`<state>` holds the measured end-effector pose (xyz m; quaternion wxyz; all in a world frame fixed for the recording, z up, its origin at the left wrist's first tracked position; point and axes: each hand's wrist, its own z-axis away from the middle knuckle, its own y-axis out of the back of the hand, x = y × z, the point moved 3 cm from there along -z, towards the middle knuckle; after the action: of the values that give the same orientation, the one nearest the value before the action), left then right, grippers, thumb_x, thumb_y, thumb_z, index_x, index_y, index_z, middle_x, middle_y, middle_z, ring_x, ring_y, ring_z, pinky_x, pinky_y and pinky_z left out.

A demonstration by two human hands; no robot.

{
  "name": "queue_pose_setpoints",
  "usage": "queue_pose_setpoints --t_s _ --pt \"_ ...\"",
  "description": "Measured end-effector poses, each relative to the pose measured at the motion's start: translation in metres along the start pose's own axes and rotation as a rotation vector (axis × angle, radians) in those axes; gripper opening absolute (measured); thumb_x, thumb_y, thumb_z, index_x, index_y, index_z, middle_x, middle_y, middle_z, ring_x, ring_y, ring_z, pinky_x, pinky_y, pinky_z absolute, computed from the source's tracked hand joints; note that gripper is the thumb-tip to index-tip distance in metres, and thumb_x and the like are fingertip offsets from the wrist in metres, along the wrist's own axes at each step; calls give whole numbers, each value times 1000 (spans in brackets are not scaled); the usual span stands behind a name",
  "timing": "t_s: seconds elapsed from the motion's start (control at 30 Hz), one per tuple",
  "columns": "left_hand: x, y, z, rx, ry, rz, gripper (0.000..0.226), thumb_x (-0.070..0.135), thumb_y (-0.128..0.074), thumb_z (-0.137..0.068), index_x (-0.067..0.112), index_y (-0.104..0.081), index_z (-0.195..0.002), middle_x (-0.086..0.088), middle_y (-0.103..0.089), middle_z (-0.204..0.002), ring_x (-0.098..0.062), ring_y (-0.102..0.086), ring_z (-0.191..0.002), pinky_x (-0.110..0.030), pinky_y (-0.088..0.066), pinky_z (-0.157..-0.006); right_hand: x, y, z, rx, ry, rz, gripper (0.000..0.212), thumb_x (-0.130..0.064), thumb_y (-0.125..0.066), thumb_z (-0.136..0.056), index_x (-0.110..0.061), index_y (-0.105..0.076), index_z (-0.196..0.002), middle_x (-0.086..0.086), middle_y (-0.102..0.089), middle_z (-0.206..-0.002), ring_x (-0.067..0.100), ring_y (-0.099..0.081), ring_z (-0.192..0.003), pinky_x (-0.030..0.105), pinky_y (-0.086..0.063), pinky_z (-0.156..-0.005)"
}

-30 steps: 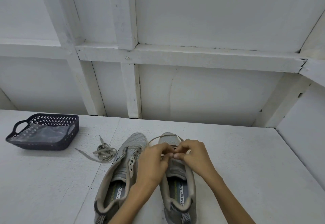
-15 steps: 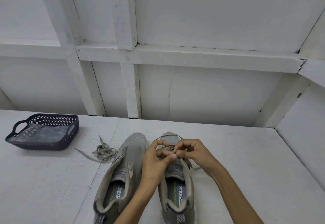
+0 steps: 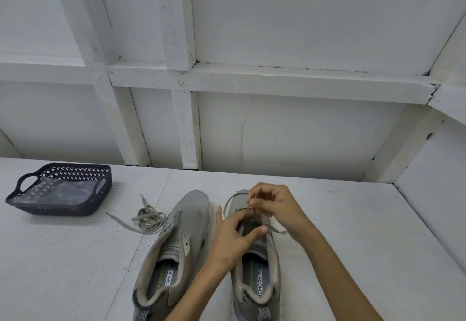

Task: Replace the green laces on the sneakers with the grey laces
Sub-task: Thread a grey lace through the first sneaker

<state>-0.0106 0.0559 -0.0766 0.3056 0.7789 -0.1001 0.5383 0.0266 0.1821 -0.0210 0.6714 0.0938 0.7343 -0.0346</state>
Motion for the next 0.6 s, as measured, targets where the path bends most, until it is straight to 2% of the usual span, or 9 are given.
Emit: queue_pose_setpoints --t_s 0.13,0.27,0.4,0.47,0.5,0.53,0.6 --pt "-5 2 3 27 26 70 43 63 -67 -64 34 -66 -95 30 -67 -101 11 -59 -102 -27 9 -118 -42 3 -19 57 123 -180 1 -3 -64 -83 -4 -64 -82 7 -56 -64 15 -50 -55 20 -40 -46" --pt "-6 2 6 4 31 77 49 63 -67 -63 30 -67 -100 36 -62 -107 15 -54 -106 -30 2 -120 -86 7 -40 114 218 -386 8 -9 -62 -79 -3 -60 -84 6 -55 -68 15 -50 -54 23 -44 -47" --pt "-7 5 3 17 42 62 51 64 -69 -61 32 -66 -101 25 -68 -102 15 -56 -105 -30 3 -120 -93 0 -52 112 209 -468 11 -11 -63 -79 -4 -60 -87 5 -56 -72 13 -52 -57 22 -44 -48" --pt "-1 8 -6 -18 30 71 48 56 -75 -62 32 -65 -103 21 -70 -100 13 -57 -105 -27 2 -120 -90 -4 -54 70 184 -486 10 -11 -62 -80 -6 -60 -87 7 -57 -77 12 -53 -58 22 -45 -49" --pt "2 8 -12 -60 28 126 44 50 -78 -64 32 -66 -102 17 -72 -99 10 -60 -104 -27 -4 -120 -88 -6 -54 46 172 -480 8 -11 -61 -81 -6 -60 -87 8 -59 -82 12 -53 -58 22 -46 -49" --pt "5 8 -17 -103 33 208 38 45 -79 -66 31 -69 -100 12 -73 -97 3 -64 -102 -32 -18 -119 -88 -8 -55 24 161 -466 7 -11 -61 -83 -6 -59 -88 9 -62 -85 13 -53 -58 23 -46 -50" --pt "6 5 -25 -154 52 304 27 40 -81 -68 29 -73 -92 4 -74 -94 -13 -68 -98 -41 -43 -104 -87 -11 -57 1 141 -419 6 -11 -59 -86 -6 -58 -90 10 -66 -86 13 -54 -56 23 -47 -49"
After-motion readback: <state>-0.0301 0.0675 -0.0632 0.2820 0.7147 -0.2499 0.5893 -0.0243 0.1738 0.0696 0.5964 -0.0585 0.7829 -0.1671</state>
